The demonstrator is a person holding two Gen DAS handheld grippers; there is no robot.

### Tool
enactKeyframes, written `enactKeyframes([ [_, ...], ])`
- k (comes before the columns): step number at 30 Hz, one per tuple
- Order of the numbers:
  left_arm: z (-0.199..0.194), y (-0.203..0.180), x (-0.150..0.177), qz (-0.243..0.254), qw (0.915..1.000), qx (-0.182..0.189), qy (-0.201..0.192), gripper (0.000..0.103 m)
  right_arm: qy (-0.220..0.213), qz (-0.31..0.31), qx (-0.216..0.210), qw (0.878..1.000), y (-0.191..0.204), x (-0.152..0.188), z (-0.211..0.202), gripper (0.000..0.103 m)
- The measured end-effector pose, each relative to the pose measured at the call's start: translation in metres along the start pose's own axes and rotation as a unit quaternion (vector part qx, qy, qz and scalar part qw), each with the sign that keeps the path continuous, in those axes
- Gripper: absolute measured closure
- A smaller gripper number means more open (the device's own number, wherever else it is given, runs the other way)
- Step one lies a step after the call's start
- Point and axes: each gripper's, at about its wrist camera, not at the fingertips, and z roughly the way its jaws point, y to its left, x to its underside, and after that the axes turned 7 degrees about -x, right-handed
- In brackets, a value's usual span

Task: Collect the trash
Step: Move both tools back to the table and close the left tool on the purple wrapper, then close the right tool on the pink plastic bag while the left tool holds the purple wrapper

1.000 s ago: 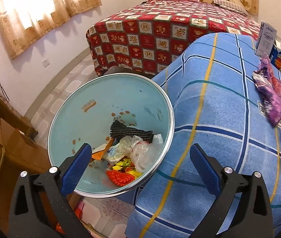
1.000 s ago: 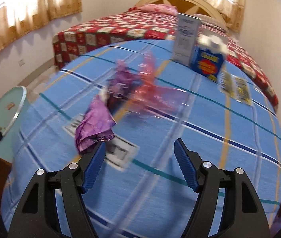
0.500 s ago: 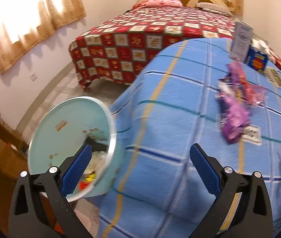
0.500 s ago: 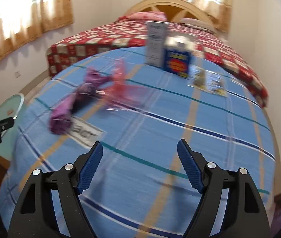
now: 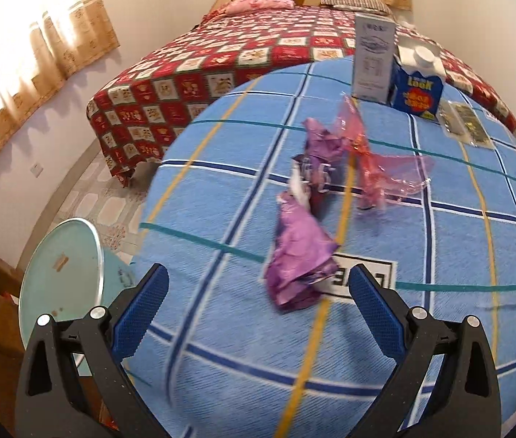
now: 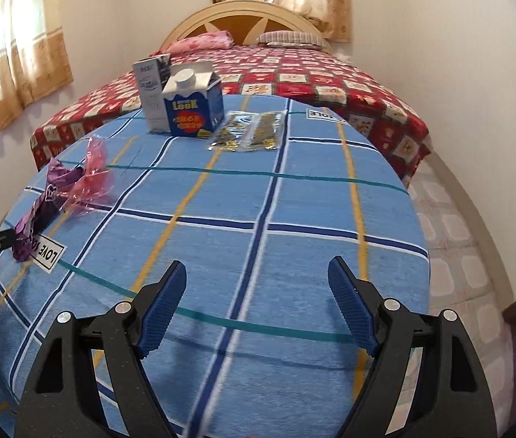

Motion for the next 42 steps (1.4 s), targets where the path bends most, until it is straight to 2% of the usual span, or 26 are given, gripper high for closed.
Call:
enactKeyframes([
  [8,0.022,-0.001,-0.004,-0.002,0.9997,-0.013,0.021,0.008,-0.004,0.007,-0.020,1.000,-0.001,0.002,0.001,0.023],
  [10,0.024,0.001,-0.005,0.000,0.9997,-0.014,0.019,0.013,-0.002,0.005,-0.023,1.000,0.002,0.003,0.001,0.023],
  [16,0.029,0.005,-0.006,0.003,0.9997,0.007,0.023,0.051,0.003,-0.008,-0.028,1.000,0.015,0.004,0.007,0.023],
  [17,0.030,0.006,-0.005,0.004,0.9996,0.011,0.026,0.069,0.004,-0.011,-0.029,1.000,0.018,0.004,0.007,0.023],
  [18,0.031,0.007,-0.005,0.004,0.9994,0.018,0.030,0.075,0.004,-0.014,-0.030,0.999,0.021,0.004,0.007,0.023],
  [21,0.031,0.012,-0.004,0.001,0.9994,0.023,0.026,0.079,0.002,-0.021,-0.034,0.999,0.029,0.001,0.007,0.023],
  [24,0.026,0.022,-0.005,-0.002,0.9997,0.020,0.016,0.080,-0.001,-0.032,-0.039,0.999,0.042,-0.006,0.008,0.023],
  [29,0.021,0.045,-0.011,-0.016,0.9996,-0.023,-0.004,0.080,-0.017,-0.075,-0.057,0.995,0.084,-0.034,0.017,0.023],
  [31,0.023,0.054,-0.013,-0.026,0.9994,-0.024,-0.001,0.080,-0.016,-0.082,-0.062,0.995,0.095,-0.042,0.023,0.023],
  [37,0.035,0.067,-0.018,-0.041,0.9983,-0.040,-0.001,0.079,-0.014,-0.106,-0.078,0.991,0.137,-0.075,0.058,0.023],
  [42,0.048,0.072,-0.022,-0.056,0.9973,-0.049,0.002,0.079,0.015,-0.124,-0.067,0.990,0.161,-0.087,0.097,0.024],
])
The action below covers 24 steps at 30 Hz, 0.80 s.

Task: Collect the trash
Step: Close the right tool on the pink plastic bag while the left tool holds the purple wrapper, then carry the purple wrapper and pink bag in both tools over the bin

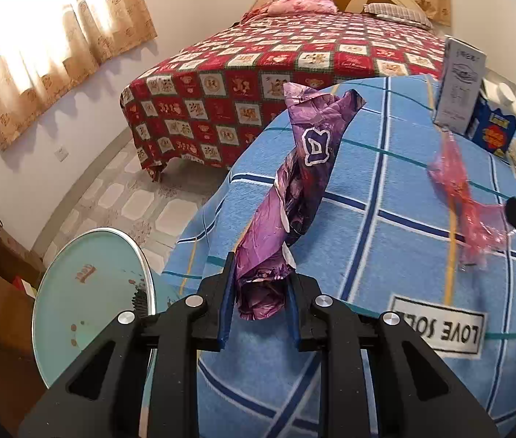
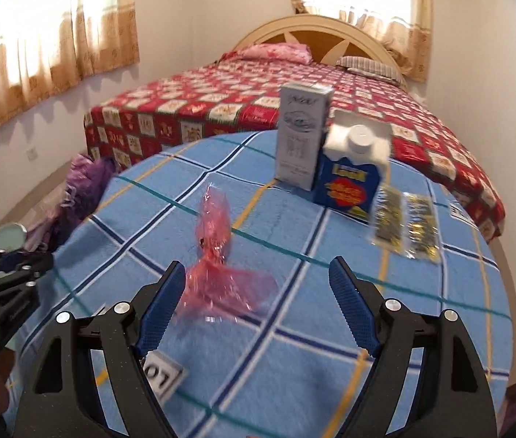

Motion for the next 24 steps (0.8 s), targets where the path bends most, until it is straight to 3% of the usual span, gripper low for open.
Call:
enactKeyframes([
  [5,0.014,0.000,0.001,-0.008,0.9999,-0.001,0.011,0.079,0.046,-0.005,-0.010,0.999,0.007,0.004,0.029,0.025],
  [7,0.014,-0.002,0.003,-0.006,1.0000,-0.007,0.003,0.079,0.058,-0.004,-0.019,0.998,0.009,0.006,0.034,0.030],
  [9,0.013,-0.004,0.005,-0.004,0.9999,-0.010,-0.001,0.079,0.060,-0.006,-0.022,0.998,0.009,0.008,0.035,0.033],
  [16,0.011,-0.007,0.010,-0.007,0.9996,-0.020,-0.017,0.079,0.069,-0.009,-0.047,0.996,0.014,0.013,0.041,0.057],
  [24,0.011,-0.011,0.011,-0.004,0.9988,-0.038,-0.030,0.080,0.069,0.008,-0.070,0.995,0.011,0.014,0.045,0.066],
])
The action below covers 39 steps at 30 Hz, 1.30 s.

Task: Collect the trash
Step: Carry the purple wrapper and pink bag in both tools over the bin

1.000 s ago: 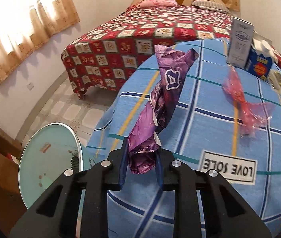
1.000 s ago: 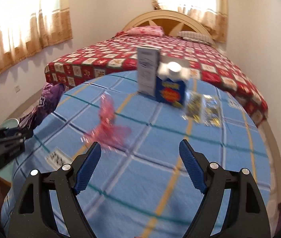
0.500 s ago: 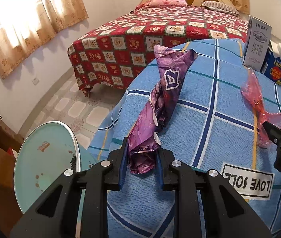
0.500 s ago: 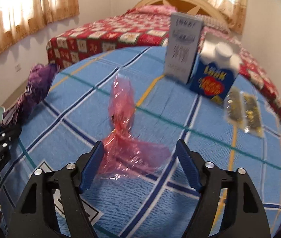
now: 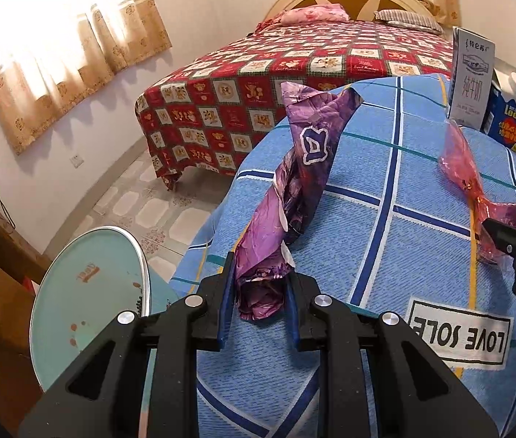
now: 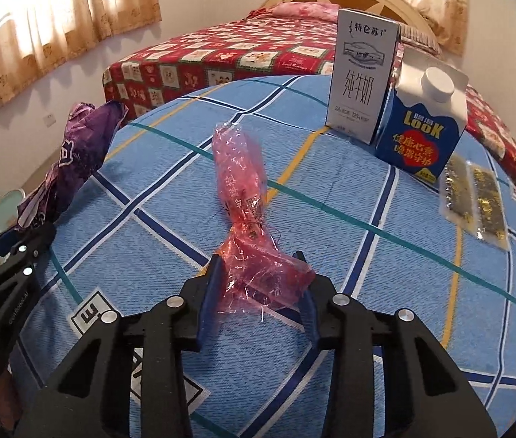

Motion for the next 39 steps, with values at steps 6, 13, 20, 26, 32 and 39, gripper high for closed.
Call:
enactKeyframes([
  [6,-0.001,-0.002,0.000,0.006,1.0000,-0.003,-0.004,0.080,-0.007,0.007,-0.004,1.000,-0.002,0.000,-0.004,0.072],
  [13,-0.003,-0.001,-0.001,0.008,0.9999,0.006,0.003,0.079,-0.019,0.006,-0.008,1.000,-0.003,0.001,-0.011,0.078],
  [20,-0.016,0.011,0.006,0.016,0.9996,0.023,0.005,0.079,-0.039,0.003,-0.006,0.999,0.000,0.003,-0.022,0.081],
  [26,-0.026,0.029,0.014,0.016,0.9995,0.026,0.010,0.079,-0.050,-0.008,-0.020,0.999,0.020,0.012,-0.040,0.081],
  [32,-0.035,0.053,0.023,0.009,0.9996,0.024,0.010,0.079,-0.060,-0.019,-0.031,0.998,0.043,0.018,-0.053,0.081],
  [39,-0.048,0.081,0.037,0.009,0.9999,0.010,0.006,0.079,-0.074,-0.049,-0.034,0.995,0.077,0.024,-0.068,0.081],
])
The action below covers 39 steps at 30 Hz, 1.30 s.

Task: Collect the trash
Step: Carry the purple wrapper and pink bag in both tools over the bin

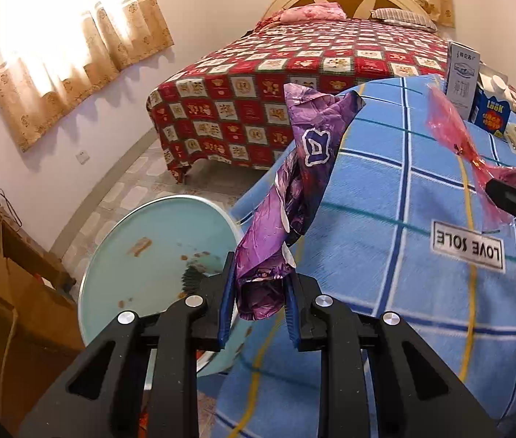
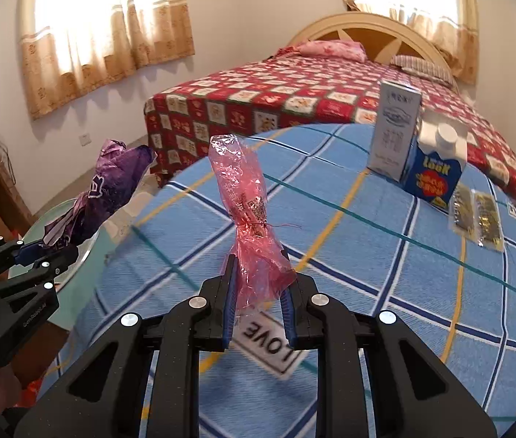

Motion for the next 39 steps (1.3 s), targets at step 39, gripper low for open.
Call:
enactKeyframes([
  [39,-0.010,0.115,0.051,-0.037,0.9971,-0.063,0.020,0.079,0.008,-0.100,-0.050,0.994,0.118,0.005,-0.002,0.081],
])
